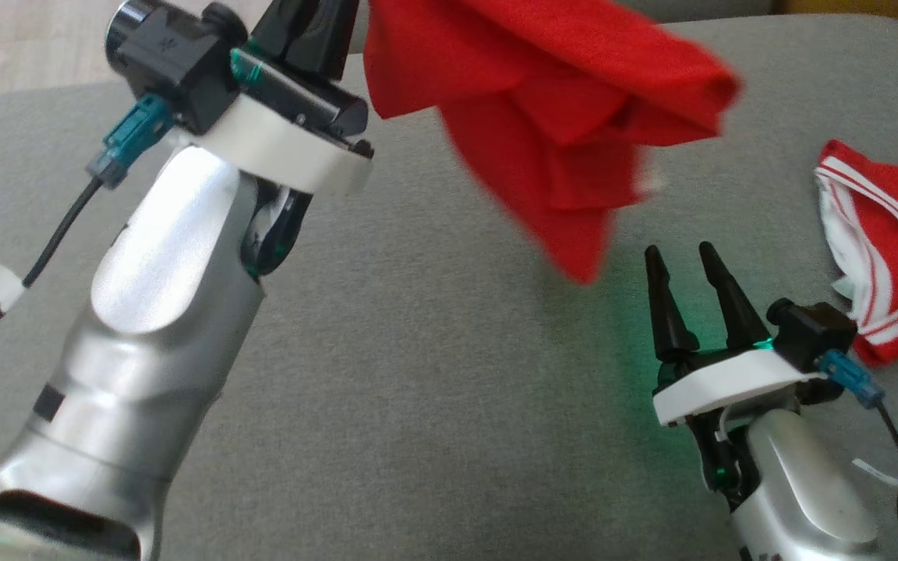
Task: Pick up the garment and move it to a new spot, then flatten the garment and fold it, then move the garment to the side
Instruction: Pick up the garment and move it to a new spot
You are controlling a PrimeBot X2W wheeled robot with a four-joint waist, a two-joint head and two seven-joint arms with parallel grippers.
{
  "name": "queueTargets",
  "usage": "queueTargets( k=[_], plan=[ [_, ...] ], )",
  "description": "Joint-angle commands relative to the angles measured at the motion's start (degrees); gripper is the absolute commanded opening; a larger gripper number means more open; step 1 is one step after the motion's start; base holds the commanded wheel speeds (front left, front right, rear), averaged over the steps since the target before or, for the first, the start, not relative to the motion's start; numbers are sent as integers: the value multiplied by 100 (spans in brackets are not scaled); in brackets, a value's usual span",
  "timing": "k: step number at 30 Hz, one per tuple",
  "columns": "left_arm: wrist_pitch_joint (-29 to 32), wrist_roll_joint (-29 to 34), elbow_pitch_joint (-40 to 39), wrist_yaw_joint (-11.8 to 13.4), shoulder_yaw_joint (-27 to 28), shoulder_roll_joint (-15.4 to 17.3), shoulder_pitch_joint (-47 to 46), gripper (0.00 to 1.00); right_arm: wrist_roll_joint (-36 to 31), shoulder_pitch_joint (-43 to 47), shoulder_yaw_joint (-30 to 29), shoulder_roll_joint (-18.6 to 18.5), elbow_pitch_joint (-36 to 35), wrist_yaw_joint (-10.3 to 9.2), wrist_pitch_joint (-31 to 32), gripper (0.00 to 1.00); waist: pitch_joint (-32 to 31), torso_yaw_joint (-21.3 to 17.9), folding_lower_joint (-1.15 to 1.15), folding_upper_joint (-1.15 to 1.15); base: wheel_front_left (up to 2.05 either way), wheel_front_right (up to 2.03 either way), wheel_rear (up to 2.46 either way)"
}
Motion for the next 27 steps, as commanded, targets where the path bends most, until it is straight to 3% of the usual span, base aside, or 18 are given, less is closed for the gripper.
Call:
queueTargets(
  k=[1,5,8,9,10,11,14,19,27],
  plan=[
    [13,-61,-140,16,206,227,-150,0,52,-91,76,90,-206,37,-76,100,-7,-137,0,0,0,0,0],
    [-67,-116,-50,57,222,375,353,0,41,-6,16,100,-257,37,-77,100,-15,-148,0,0,0,0,0],
    [-211,-176,164,224,309,508,1340,0,9,87,-80,105,-269,37,-77,100,-69,-61,0,0,0,0,0],
    [-235,-158,281,298,335,543,1621,27,4,103,-90,106,-266,37,-77,100,-87,-35,0,0,0,0,0],
    [-255,-146,411,378,387,575,1901,79,0,114,-94,107,-262,37,-77,100,-108,-9,0,0,0,0,0],
    [-268,-107,549,461,437,613,2156,100,-2,122,-96,108,-258,37,-77,100,-126,15,0,0,0,0,0],
    [-279,38,678,761,879,640,2850,100,-8,136,-92,110,-254,37,-77,100,-178,84,0,0,0,0,0],
    [-281,543,206,1134,1761,388,3855,100,34,181,-54,112,-231,37,-77,100,-316,158,0,0,0,0,0],
    [-282,1213,-341,1002,2585,-280,4741,100,150,365,31,113,-207,37,-77,100,-509,212,0,0,0,0,0]
  ],
)
